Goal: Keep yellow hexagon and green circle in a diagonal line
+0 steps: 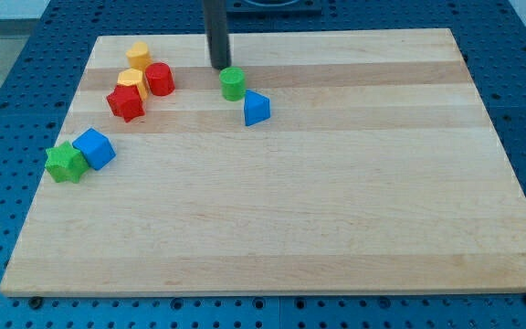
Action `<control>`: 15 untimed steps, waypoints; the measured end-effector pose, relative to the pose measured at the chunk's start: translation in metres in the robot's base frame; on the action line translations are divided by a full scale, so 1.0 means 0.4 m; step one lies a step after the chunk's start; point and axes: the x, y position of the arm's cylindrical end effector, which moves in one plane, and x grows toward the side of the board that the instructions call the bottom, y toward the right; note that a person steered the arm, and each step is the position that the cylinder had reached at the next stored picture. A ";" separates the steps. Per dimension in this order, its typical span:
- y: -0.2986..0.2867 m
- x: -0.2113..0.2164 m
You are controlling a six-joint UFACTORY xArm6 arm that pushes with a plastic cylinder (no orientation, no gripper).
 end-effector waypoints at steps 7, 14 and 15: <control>0.049 0.075; -0.362 0.117; -0.360 0.143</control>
